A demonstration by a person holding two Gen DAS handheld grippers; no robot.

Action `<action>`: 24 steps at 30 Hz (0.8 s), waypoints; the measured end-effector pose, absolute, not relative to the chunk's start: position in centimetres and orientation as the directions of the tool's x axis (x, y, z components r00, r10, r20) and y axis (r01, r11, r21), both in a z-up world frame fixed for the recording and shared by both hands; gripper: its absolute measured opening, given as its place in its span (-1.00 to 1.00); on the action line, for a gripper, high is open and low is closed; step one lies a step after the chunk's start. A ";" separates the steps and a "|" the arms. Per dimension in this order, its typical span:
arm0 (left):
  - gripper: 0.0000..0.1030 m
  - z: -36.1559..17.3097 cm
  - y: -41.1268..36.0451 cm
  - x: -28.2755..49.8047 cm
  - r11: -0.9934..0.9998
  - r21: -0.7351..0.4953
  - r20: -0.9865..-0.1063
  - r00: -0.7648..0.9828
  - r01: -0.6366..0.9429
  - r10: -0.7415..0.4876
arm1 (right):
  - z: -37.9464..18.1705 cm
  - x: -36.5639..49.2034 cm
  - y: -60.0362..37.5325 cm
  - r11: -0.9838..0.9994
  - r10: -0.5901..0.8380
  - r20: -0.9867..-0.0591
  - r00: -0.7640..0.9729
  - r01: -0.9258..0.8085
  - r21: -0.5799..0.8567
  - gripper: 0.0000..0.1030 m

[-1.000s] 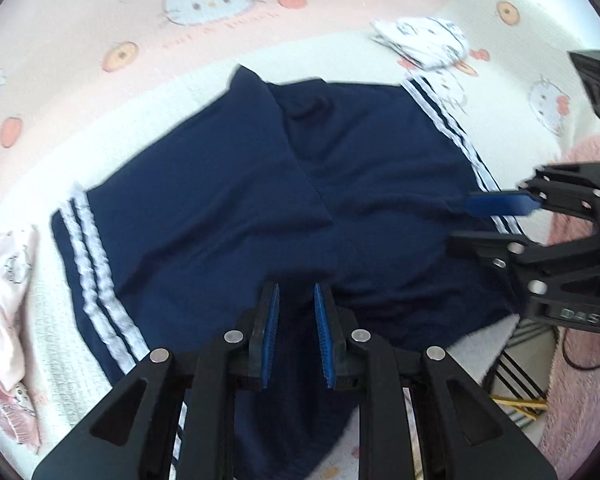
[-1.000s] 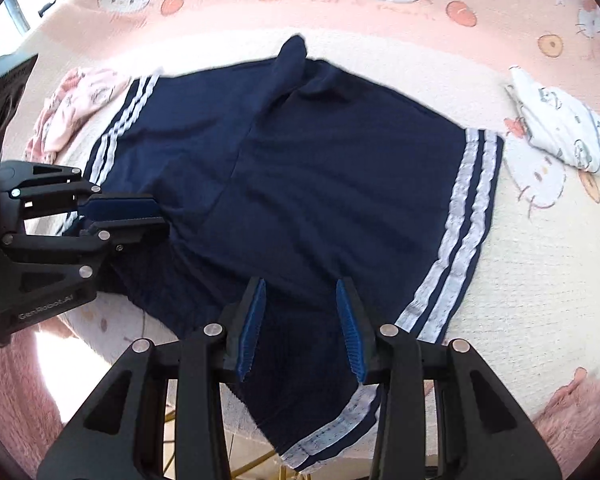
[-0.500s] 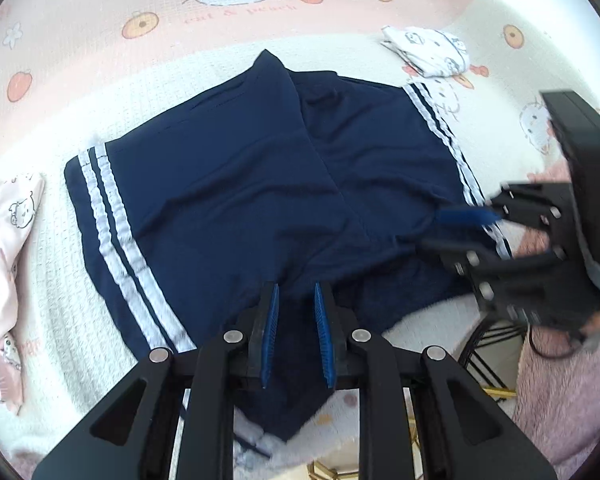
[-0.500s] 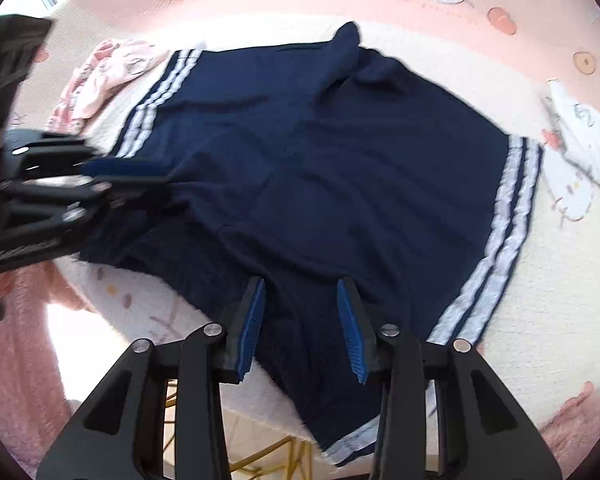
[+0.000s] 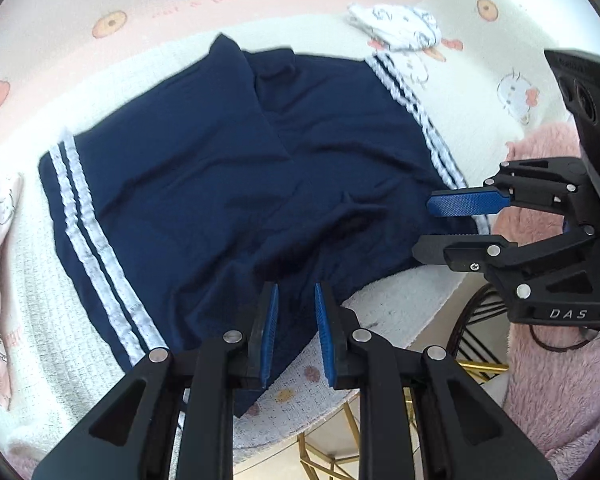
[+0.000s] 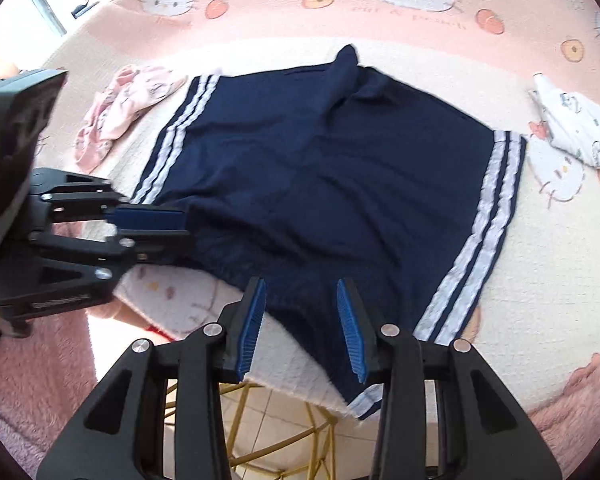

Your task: Fold clothes

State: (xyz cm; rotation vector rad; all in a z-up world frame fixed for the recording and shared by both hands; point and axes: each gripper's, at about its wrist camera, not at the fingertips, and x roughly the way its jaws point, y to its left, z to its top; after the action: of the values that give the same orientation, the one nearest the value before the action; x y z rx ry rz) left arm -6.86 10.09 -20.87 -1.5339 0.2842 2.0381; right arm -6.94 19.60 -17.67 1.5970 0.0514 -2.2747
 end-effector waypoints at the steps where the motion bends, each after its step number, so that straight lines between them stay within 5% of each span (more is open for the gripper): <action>1: -0.58 -21.2 10.2 -6.9 -0.818 -0.162 -0.937 -0.175 -0.552 0.303 | -17.9 -6.9 19.3 -0.932 -0.268 -0.922 -0.279 0.316 0.175 -0.26; 16: -0.49 -19.9 9.0 -6.7 -0.866 -0.134 -0.942 -0.208 -0.481 0.262 | -16.6 -6.9 19.3 -0.955 -0.211 -0.946 -0.248 0.257 0.146 -0.23; 24: -0.48 -16.9 5.5 -10.8 -0.912 -0.178 -0.906 -0.299 -0.369 0.298 | -11.5 -10.2 22.6 -0.930 -0.363 -0.879 -0.310 0.186 0.318 -0.23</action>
State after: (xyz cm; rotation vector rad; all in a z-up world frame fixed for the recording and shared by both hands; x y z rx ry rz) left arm -10.81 5.55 -16.92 -1.5440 0.0887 2.2429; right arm -10.17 22.63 -11.53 1.5965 -0.2230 -2.2881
